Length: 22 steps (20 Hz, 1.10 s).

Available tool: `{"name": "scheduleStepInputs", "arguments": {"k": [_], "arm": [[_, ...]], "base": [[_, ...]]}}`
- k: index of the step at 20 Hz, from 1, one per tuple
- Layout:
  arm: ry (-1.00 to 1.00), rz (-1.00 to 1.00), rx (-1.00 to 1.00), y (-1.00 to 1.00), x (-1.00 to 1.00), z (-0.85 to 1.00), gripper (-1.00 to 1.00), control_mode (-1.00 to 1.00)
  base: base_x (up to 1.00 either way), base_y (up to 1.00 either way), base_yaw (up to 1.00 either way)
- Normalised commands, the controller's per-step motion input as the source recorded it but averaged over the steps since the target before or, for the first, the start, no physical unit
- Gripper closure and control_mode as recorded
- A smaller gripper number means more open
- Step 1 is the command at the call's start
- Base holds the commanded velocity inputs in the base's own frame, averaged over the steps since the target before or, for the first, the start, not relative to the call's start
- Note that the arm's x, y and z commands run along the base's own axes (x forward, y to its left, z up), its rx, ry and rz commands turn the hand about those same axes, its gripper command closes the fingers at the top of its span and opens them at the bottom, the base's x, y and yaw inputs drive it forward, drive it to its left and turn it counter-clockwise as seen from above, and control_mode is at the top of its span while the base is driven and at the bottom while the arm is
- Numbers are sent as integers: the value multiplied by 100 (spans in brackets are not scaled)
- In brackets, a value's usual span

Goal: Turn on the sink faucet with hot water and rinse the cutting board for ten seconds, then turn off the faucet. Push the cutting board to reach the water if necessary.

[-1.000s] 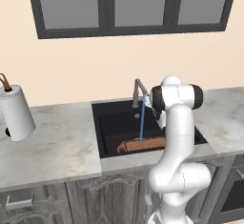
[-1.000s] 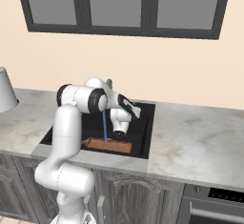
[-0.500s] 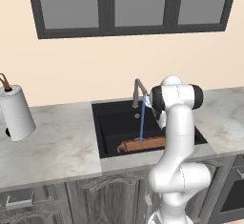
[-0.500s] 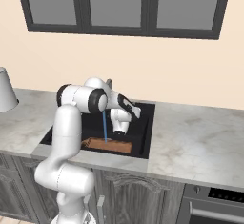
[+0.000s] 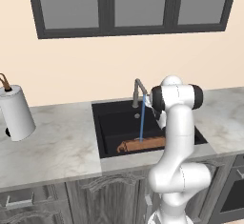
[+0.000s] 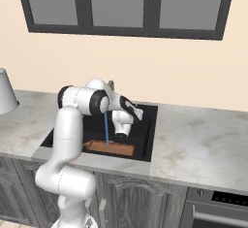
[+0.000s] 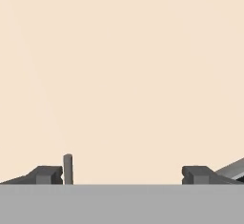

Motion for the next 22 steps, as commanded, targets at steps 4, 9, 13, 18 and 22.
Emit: {"name": "scheduleStepInputs", "arguments": {"k": [4, 9, 13, 18, 22], "arm": [[0, 0, 0, 0, 1, 0, -100, -100], [0, 0, 0, 0, 0, 0, -100, -100], [0, 0, 0, 0, 0, 0, -100, -100], [0, 3, 0, 0, 3, 0, -100, -100], [0, 10, 0, 0, 1, 0, -100, -100]], "base": [[0, 0, 0], [0, 0, 0], [0, 0, 0], [0, 0, 0], [0, 0, 0]]}}
